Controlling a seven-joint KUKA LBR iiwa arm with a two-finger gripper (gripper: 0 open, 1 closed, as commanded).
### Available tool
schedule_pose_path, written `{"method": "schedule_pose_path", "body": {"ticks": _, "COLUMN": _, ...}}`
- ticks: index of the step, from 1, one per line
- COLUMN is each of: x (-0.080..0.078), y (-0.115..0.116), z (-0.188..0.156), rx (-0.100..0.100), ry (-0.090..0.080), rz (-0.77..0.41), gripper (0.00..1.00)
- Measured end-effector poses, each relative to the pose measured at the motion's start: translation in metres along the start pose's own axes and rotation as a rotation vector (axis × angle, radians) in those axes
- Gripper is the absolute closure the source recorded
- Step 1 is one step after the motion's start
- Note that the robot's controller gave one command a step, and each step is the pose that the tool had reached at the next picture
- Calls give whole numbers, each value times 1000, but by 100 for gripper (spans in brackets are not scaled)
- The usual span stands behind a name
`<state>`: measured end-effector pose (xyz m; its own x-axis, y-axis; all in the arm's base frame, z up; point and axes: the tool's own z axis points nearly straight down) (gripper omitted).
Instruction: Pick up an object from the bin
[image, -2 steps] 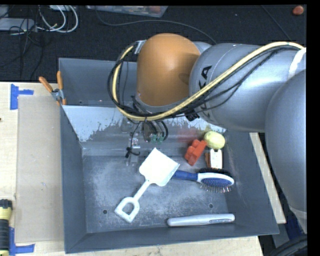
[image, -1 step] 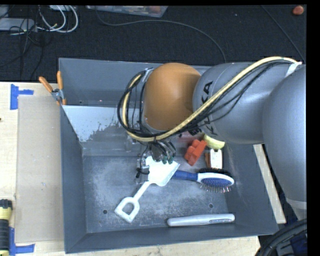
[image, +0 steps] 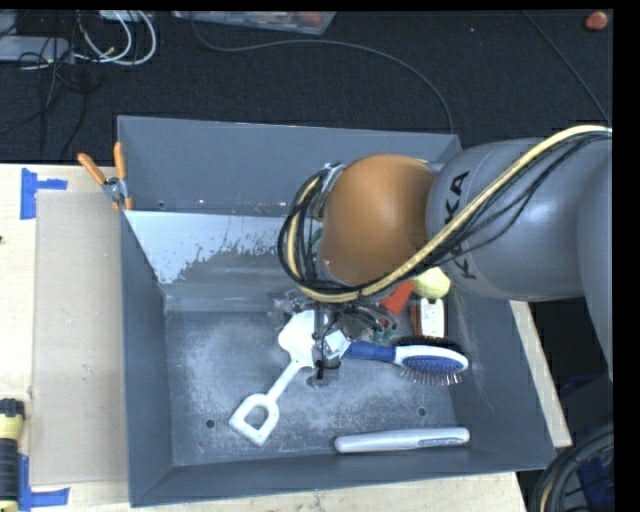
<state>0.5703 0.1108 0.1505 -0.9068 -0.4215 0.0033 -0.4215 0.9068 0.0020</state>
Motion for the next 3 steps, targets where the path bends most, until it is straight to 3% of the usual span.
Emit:
{"method": "schedule_pose_path", "body": {"ticks": 1, "x": 5, "y": -5, "z": 5, "rx": 0, "ry": 0, "rz": -83, "gripper": 0}}
{"method": "schedule_pose_path", "body": {"ticks": 2, "x": -9, "y": 7, "z": 79, "rx": 0, "ry": -2, "rz": -188, "gripper": 0}}
{"method": "schedule_pose_path", "body": {"ticks": 3, "x": -16, "y": 17, "z": 81, "rx": -1, "ry": -1, "rz": -593, "gripper": 100}}
